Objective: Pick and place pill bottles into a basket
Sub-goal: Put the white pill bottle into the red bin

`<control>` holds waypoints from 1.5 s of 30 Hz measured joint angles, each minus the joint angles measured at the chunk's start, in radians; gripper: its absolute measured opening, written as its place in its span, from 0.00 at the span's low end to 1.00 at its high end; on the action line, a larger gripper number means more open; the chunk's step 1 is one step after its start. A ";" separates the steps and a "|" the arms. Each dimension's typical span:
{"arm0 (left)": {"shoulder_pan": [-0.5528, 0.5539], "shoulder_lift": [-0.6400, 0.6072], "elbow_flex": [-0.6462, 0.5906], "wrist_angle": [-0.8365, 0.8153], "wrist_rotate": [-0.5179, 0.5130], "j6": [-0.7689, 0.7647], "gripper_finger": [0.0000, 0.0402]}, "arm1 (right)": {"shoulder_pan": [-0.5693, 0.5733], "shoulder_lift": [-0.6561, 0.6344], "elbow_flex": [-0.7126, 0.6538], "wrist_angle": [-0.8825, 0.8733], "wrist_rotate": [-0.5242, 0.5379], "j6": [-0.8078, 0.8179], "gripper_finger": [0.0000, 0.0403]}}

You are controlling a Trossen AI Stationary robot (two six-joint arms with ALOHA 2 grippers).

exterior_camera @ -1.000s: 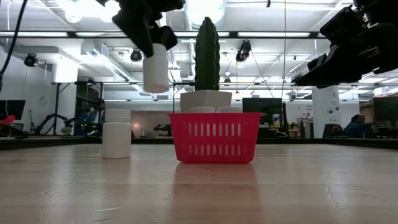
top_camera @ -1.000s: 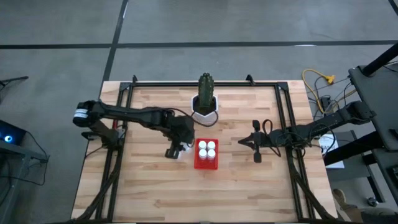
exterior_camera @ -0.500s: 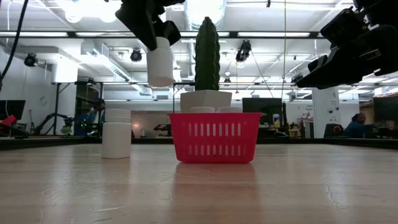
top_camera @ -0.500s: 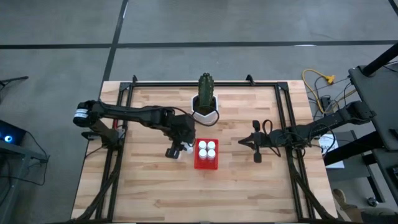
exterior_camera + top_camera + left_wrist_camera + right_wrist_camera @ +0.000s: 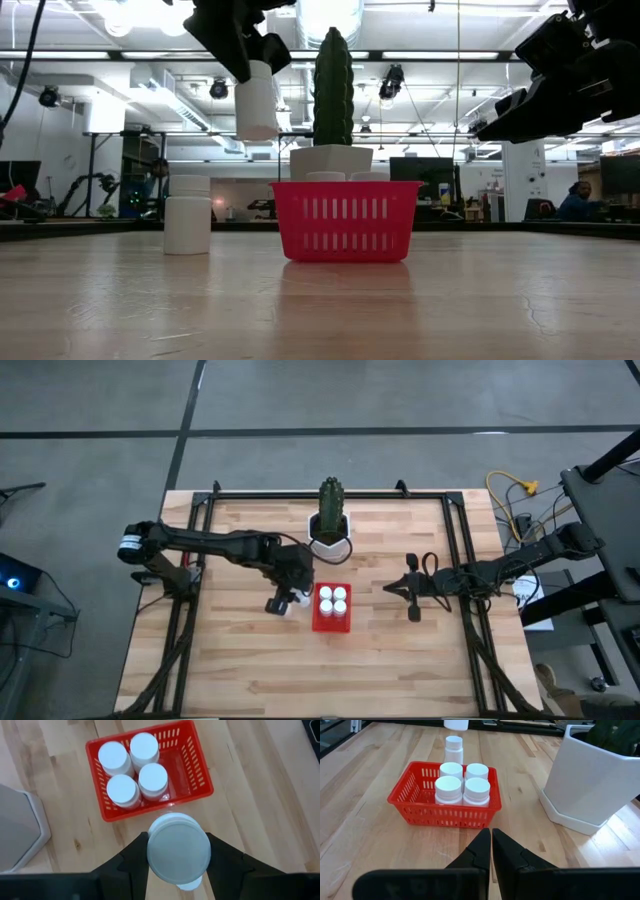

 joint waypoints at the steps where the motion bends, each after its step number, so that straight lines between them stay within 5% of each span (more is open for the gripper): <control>1: -0.001 0.000 0.000 0.010 0.001 -0.001 0.35 | 0.000 0.000 0.000 0.000 0.000 0.000 0.02; 12: -0.022 0.054 -0.006 0.157 0.087 0.008 0.35 | 0.000 0.000 0.000 0.000 0.000 -0.001 0.02; 30: -0.053 0.197 0.170 0.157 0.063 0.082 0.35 | 0.000 0.000 0.000 -0.003 0.000 0.008 0.02; 45: -0.077 0.277 0.173 0.222 0.048 0.101 0.35 | 0.000 0.004 0.000 -0.025 -0.001 0.003 0.02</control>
